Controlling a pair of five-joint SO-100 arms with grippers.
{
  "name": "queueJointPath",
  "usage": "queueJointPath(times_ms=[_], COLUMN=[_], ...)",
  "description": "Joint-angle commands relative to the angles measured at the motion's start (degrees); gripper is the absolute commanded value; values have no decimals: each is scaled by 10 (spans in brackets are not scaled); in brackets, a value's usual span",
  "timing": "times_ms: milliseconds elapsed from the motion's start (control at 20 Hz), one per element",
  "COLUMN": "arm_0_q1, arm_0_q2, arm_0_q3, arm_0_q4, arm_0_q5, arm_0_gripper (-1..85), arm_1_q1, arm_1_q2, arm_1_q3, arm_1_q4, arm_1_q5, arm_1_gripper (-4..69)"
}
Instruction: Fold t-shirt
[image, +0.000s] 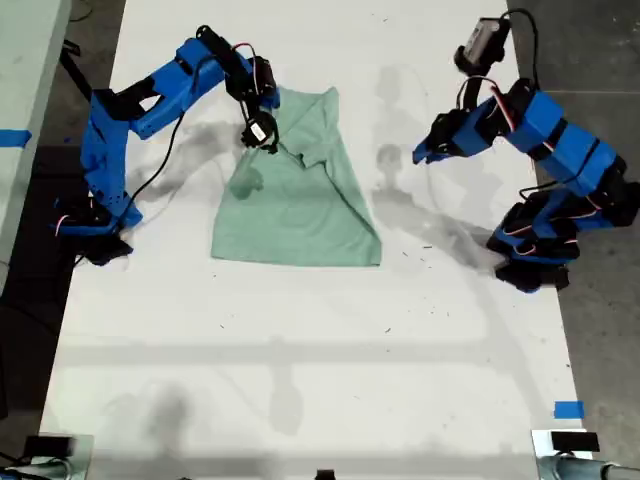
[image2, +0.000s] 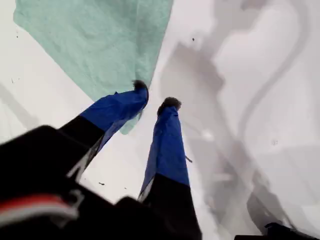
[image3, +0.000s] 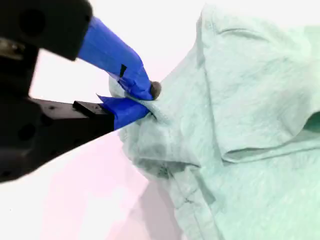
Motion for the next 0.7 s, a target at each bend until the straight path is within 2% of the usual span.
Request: queueJointPath(times_ms=[0, 50, 150, 250, 400, 500, 650], arm_0_q1=[21, 24, 35, 51, 76, 81, 109], arm_0_q2=[-4, -15, -31, -14, 76, 156, 261], arm_0_q3=[-33, -33, -33, -33, -33, -33, 19], arm_0_q4=[-65, -85, -117, -122, -105, -61, 62], arm_0_q5=[4, 8, 36, 60, 84, 102, 96], arm_0_gripper=[0, 0, 216, 256, 264, 264, 260], arm_1_q1=[-11, -13, -16, -17, -17, -18, -49], arm_1_q2=[56, 73, 104, 127, 139, 159, 188], arm_1_q3=[25, 39, 65, 84, 102, 118, 151], arm_1_q4=[-15, -15, -15, -15, -17, -20, -33], arm_1_q5=[14, 18, 27, 32, 36, 40, 35], arm_1_gripper=[91, 91, 90, 89, 88, 88, 77])
